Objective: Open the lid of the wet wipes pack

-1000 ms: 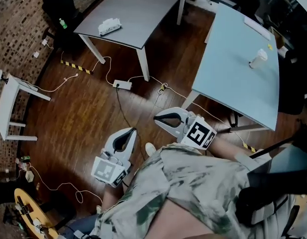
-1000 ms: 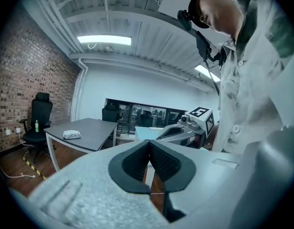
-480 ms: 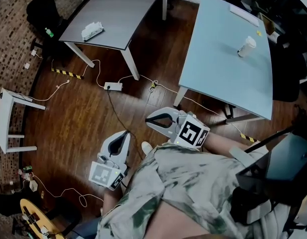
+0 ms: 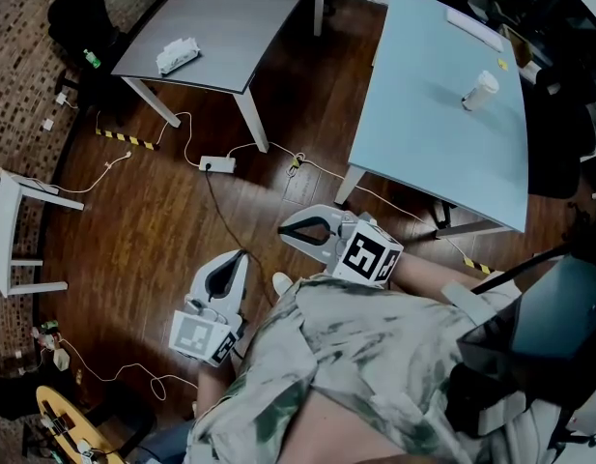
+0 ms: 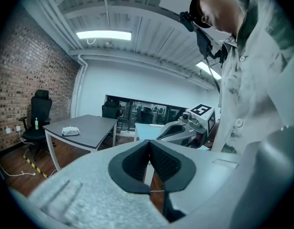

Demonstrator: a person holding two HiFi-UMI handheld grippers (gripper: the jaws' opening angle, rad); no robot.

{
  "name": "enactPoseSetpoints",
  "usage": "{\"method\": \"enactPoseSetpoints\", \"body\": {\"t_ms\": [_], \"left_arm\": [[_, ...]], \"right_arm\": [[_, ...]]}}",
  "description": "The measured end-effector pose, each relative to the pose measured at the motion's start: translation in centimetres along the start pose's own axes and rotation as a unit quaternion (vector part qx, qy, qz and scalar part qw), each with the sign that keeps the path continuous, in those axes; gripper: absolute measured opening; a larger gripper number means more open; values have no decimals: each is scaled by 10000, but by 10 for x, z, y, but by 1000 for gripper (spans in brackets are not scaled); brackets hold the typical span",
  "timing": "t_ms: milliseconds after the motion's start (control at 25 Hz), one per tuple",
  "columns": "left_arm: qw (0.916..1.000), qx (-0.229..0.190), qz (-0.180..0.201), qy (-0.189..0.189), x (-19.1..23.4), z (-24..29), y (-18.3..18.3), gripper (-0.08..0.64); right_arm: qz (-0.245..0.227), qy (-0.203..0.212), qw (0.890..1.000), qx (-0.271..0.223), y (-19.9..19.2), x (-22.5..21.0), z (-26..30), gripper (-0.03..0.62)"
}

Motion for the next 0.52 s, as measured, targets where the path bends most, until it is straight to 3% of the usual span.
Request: {"method": "enactPoseSetpoints", "body": {"t_ms": [320, 520], "left_arm": [[9999, -78, -24, 73, 15, -22, -3, 3], [9995, -143, 96, -260, 45, -22, 2, 3]], "right_arm": [[-94, 79, 9999, 95, 13, 9, 20, 6], [-70, -394, 9991, 143, 28, 4, 34, 6]]}}
Point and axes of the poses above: the fingertips, and each gripper's own axes: z forward along the fingers, x to its left, y out of its top, the point moved 9 cm from there along -z, backward along the fingers, and after that the axes turned 1 degree about -y, right-handed, at the moved point
